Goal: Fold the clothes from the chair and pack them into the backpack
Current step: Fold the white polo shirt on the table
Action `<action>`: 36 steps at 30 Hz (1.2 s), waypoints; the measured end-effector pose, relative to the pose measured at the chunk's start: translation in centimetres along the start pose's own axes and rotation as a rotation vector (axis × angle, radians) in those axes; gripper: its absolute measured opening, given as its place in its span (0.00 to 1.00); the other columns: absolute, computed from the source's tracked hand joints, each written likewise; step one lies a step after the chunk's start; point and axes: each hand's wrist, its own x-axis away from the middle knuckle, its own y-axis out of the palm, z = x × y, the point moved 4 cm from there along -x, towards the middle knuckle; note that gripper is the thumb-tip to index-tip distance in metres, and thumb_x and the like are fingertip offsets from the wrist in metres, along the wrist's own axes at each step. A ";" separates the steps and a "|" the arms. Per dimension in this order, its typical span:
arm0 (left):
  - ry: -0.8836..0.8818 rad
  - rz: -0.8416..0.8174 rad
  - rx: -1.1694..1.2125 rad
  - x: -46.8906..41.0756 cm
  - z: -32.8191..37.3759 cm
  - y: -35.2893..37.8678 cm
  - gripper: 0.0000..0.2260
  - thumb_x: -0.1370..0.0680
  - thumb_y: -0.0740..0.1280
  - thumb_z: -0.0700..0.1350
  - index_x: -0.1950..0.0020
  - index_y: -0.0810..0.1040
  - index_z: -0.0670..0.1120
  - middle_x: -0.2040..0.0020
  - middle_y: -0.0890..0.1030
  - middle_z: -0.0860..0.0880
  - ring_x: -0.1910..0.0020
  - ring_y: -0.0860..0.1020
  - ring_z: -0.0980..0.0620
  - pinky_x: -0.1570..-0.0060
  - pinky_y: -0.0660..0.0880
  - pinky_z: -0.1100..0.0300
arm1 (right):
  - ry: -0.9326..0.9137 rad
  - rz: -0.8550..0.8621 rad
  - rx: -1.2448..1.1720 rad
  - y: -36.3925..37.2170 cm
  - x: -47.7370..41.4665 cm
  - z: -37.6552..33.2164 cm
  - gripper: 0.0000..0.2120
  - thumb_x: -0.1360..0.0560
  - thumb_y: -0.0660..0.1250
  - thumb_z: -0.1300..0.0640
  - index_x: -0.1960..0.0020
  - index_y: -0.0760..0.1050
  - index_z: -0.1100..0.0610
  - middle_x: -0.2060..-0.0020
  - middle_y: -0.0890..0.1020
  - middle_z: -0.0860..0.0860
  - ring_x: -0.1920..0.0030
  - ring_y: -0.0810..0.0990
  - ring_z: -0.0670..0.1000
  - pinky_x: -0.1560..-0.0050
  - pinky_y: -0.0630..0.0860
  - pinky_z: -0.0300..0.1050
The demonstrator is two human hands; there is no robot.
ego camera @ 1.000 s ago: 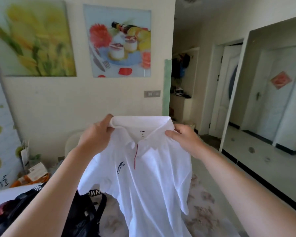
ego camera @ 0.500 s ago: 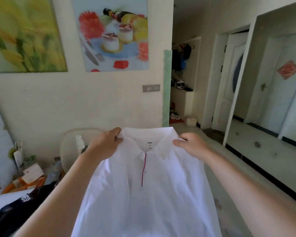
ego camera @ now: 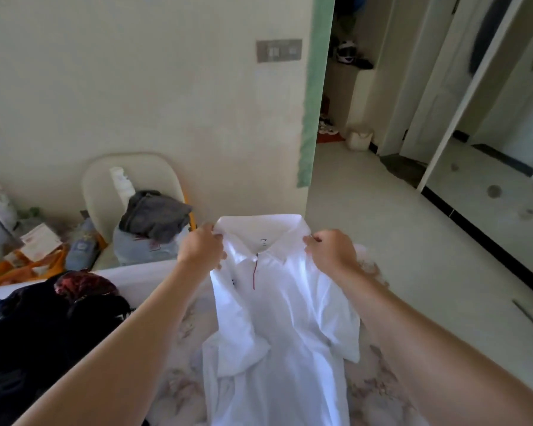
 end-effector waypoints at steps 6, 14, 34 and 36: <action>0.007 -0.144 0.190 -1.1 -1.4 7.1 0.38 0.19 0.61 0.38 0.20 0.39 0.57 0.20 0.52 0.45 0.34 0.73 0.38 0.43 0.74 0.49 | -0.012 -0.421 -0.132 6.6 -0.1 4.3 0.39 0.20 0.61 0.58 0.19 0.41 0.43 0.25 0.52 0.36 0.28 0.67 0.48 0.42 0.68 0.41; 0.346 -0.403 -0.154 5.2 -2.4 18.5 0.28 0.18 0.61 0.49 0.20 0.55 0.57 0.20 0.55 0.52 0.21 0.54 0.52 0.25 0.53 0.56 | 0.175 -0.446 0.191 11.1 4.7 16.2 0.28 0.17 0.55 0.55 0.19 0.50 0.53 0.19 0.50 0.49 0.20 0.53 0.52 0.25 0.62 0.56; 0.529 -0.569 -0.418 7.6 2.7 30.1 0.35 0.21 0.62 0.60 0.20 0.47 0.57 0.19 0.43 0.52 0.20 0.43 0.49 0.23 0.46 0.51 | 0.574 0.298 -0.201 5.6 1.5 23.6 0.05 0.18 0.60 0.60 0.43 0.66 0.56 0.55 0.76 0.55 0.54 0.76 0.58 0.63 0.64 0.46; 0.553 -0.529 -0.380 7.9 2.4 30.1 0.33 0.20 0.61 0.58 0.20 0.48 0.57 0.19 0.47 0.52 0.20 0.45 0.50 0.24 0.46 0.54 | 0.436 0.382 -0.042 4.6 1.5 23.4 0.16 0.23 0.67 0.64 0.38 0.67 0.57 0.47 0.77 0.58 0.48 0.77 0.62 0.56 0.70 0.49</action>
